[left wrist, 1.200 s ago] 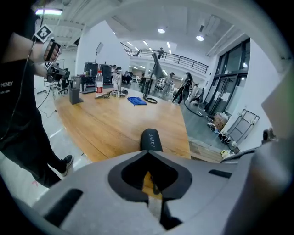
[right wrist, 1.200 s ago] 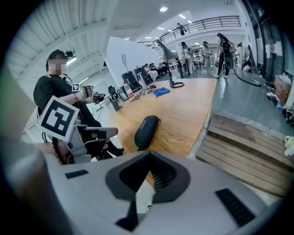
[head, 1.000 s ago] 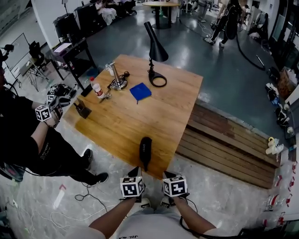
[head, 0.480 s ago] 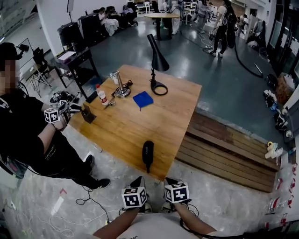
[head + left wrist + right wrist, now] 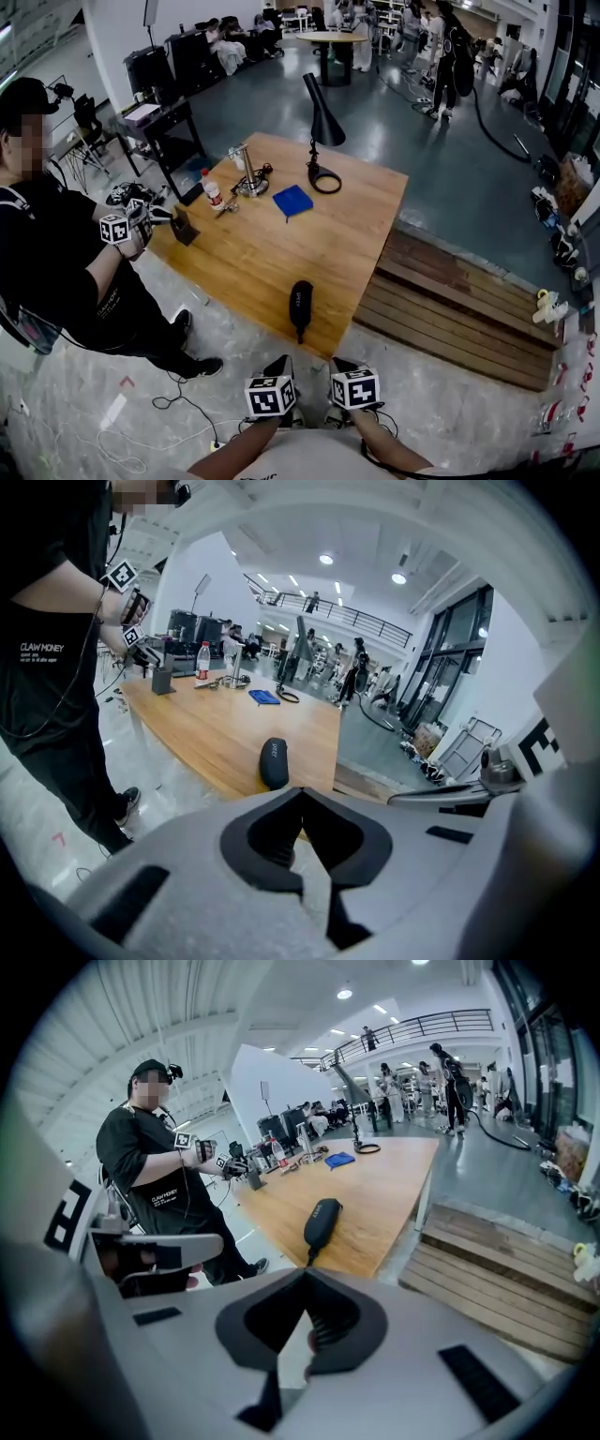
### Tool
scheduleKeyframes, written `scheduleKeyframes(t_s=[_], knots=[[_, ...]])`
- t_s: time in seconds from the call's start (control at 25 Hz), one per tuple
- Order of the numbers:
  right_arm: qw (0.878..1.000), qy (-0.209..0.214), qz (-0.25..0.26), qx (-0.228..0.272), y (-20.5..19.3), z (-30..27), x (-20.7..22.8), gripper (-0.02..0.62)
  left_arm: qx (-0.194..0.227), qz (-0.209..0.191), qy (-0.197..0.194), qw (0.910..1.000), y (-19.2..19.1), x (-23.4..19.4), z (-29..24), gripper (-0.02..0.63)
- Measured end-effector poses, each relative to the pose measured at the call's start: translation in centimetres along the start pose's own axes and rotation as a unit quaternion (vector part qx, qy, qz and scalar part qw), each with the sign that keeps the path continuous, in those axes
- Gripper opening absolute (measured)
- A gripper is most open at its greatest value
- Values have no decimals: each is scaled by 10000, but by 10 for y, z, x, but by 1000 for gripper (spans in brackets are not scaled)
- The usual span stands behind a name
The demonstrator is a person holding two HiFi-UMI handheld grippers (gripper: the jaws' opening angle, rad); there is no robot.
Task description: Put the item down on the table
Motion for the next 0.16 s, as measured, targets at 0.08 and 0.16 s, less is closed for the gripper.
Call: scheduleKeyframes(t_s=[0.08,0.16], knots=[[10000,5,4,17,-1,3,0,2,9,26,-26,10000,-3,3,2,8],[10000,4,1,33,-3,7,0,2,36,63,-52,10000,-5,6,5,6]])
Point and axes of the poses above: the fingertips, and each gripper's own axes: z backward along the fingers, x to its right, y out of its top, the point moved 10 cm from there along z, backward along the fingers
